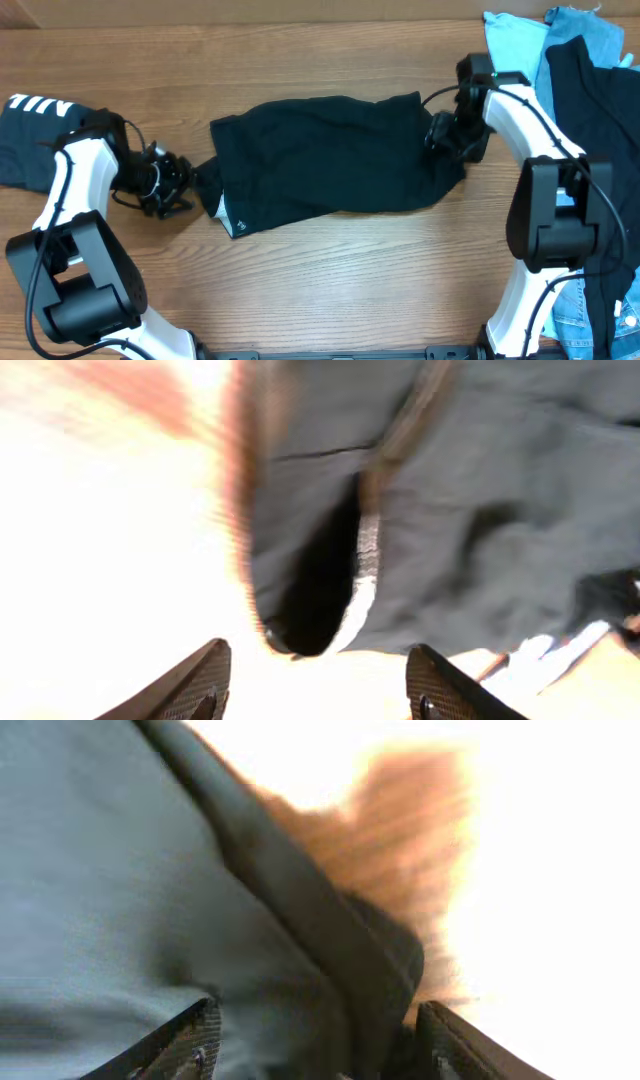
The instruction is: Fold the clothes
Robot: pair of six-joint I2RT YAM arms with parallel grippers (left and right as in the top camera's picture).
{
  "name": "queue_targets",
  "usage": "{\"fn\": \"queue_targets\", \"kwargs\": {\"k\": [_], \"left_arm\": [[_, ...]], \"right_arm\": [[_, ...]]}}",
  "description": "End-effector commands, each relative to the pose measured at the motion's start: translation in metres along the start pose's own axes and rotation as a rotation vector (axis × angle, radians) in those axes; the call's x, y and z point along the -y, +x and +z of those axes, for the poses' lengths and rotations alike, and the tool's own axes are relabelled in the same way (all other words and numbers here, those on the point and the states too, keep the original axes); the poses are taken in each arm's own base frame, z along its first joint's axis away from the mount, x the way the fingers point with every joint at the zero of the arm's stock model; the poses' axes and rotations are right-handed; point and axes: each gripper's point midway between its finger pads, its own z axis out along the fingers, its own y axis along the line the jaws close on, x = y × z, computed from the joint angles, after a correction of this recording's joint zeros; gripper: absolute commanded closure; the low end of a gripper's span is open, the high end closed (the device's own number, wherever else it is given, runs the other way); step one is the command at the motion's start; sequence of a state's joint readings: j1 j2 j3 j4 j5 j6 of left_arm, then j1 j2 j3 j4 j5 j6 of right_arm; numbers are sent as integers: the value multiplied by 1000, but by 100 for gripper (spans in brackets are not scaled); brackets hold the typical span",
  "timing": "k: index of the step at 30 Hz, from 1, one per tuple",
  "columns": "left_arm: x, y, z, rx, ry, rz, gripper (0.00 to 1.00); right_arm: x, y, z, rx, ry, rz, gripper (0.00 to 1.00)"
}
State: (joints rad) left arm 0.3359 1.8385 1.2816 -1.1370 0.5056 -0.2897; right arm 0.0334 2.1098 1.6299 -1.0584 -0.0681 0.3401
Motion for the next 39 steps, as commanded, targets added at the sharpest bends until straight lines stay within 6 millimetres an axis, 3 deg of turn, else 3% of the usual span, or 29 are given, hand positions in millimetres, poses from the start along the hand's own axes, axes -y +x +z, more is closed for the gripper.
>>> {"fn": "queue_targets", "kwargs": {"k": [1, 4, 5, 9, 16, 19, 23, 24, 25, 26, 27, 29, 33, 35, 37, 39], "left_arm": [[-26, -20, -9, 79, -97, -62, 39], [-15, -42, -8, 166, -68, -4, 34], [-8, -45, -7, 178, -51, 18, 29], [9, -48, -1, 202, -36, 57, 23], [-8, -44, 9, 186, -109, -12, 20], [-19, -46, 30, 126, -124, -41, 20], [-13, -59, 62, 83, -36, -37, 20], [-11, -61, 66, 86, -36, -27, 23], [-8, -63, 68, 95, -33, -11, 33], [0, -66, 70, 109, -19, 16, 49], [5, -66, 72, 109, -9, 28, 56], [8, -65, 73, 107, -4, 37, 96], [7, -64, 73, 103, -7, 43, 96], [8, -65, 73, 109, -6, 45, 96], [9, -72, 71, 135, -1, 54, 96], [14, -72, 69, 133, 19, 81, 96]], "right_arm": [[-34, -24, -60, 149, -127, -138, 47], [-63, -13, -71, 166, -169, -239, 47], [-71, -8, -70, 162, -172, -282, 46], [-105, 11, -68, 164, -187, -398, 46], [-107, 16, -67, 152, -183, -408, 46], [-107, 16, -67, 152, -184, -408, 46], [-107, 16, -67, 152, -184, -408, 46], [-108, 16, -67, 153, -184, -408, 46], [-108, 16, -67, 153, -184, -408, 46], [-107, 16, -67, 152, -184, -408, 46], [-107, 16, -67, 152, -183, -408, 46], [-107, 16, -67, 152, -184, -409, 46], [-118, 19, -71, 156, -233, -439, 46], [-131, 21, -89, 202, -258, -469, 46], [-168, 41, -124, 266, -335, -631, 47], [-198, 73, -130, 247, -391, -737, 47]]}}
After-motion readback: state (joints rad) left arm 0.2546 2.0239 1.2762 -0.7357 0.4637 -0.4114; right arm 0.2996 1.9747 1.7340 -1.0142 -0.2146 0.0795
